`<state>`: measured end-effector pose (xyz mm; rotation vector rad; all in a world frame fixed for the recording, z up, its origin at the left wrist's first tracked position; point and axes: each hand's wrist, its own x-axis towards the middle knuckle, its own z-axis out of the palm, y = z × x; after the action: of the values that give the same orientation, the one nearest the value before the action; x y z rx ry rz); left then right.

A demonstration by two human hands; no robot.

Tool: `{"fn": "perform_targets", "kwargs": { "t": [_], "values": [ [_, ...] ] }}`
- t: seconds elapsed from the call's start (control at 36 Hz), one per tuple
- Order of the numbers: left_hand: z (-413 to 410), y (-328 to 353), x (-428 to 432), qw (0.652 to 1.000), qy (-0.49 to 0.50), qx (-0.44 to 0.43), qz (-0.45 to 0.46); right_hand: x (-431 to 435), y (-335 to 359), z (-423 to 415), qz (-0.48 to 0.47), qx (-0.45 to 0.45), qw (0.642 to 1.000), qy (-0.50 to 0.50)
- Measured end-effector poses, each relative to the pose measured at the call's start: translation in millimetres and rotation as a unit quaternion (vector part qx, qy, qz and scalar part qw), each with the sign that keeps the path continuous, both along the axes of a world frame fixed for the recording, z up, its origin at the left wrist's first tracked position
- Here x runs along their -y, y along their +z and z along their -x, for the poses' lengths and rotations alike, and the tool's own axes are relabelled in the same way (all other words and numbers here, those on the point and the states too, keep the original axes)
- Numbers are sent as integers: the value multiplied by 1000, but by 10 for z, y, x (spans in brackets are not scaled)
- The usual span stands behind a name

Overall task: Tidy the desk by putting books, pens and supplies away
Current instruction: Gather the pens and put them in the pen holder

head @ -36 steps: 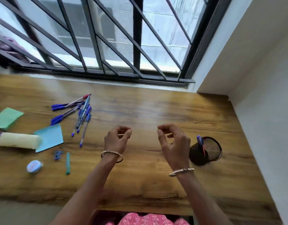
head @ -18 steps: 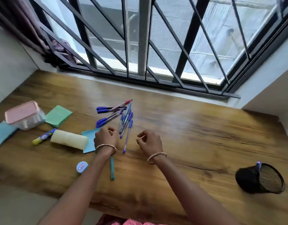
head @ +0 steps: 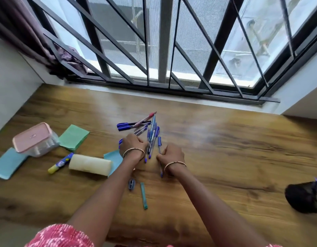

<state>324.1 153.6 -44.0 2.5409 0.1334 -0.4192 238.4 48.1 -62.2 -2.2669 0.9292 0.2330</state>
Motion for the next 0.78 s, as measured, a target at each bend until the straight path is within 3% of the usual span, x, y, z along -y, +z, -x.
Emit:
{"fn": "perform_targets", "kwargs": {
  "t": [0.14, 0.28, 0.42, 0.47, 0.58, 0.69, 0.78],
  "values": [
    [-68, -63, 50, 999, -24, -36, -31, 105, 42, 170, -14, 11, 1000, -22],
    [53, 7, 53, 999, -28, -3, -33, 327, 182, 568, -68, 139, 985, -76],
    [448, 148, 153, 993, -34, 89, 70, 647, 411, 1086, -108, 246, 951, -150],
    [646, 176, 297, 984, -47, 84, 148, 806, 493, 1280, -96, 275, 941, -172],
    [1176, 310, 749, 931, -99, -37, 351, 1116, 700, 1664, -76, 323, 920, -208],
    [1730, 490, 1251, 871, -168, -91, 452, 1444, 941, 2105, -77, 358, 897, -247],
    [2125, 598, 1592, 836, -222, -109, 490, 1691, 1138, 2469, -92, 415, 850, -310]
  ]
}}
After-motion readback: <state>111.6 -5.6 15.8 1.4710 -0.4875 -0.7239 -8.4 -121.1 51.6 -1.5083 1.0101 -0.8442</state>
